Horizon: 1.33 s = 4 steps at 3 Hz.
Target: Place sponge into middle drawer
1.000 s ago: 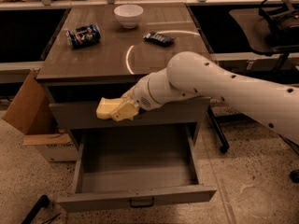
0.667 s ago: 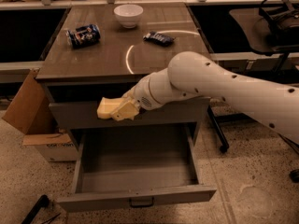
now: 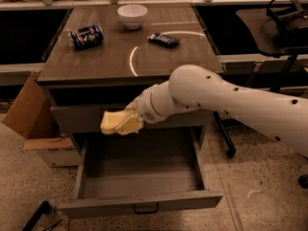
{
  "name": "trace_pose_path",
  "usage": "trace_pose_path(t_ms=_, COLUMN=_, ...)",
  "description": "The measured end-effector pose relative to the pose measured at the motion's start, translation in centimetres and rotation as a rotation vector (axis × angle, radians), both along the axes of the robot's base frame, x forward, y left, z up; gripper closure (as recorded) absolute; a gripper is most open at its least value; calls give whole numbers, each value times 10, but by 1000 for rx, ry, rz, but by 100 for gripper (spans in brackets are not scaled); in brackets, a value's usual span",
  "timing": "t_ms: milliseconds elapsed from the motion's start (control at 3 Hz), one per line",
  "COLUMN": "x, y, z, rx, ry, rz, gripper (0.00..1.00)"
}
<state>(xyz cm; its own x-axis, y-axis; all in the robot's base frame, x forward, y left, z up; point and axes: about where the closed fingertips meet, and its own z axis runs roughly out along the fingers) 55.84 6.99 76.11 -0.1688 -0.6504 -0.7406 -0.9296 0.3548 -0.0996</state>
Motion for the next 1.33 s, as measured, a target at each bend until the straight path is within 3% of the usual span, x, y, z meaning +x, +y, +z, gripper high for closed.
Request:
trace_pose_path(t_ms=667, x=-23, y=-17, z=-71, rx=17, ry=23, rz=3, gripper=100)
trace_pose_path(t_ms=1333, x=-35, y=-6, z=-161, rx=80, ry=166, rz=2, gripper=100)
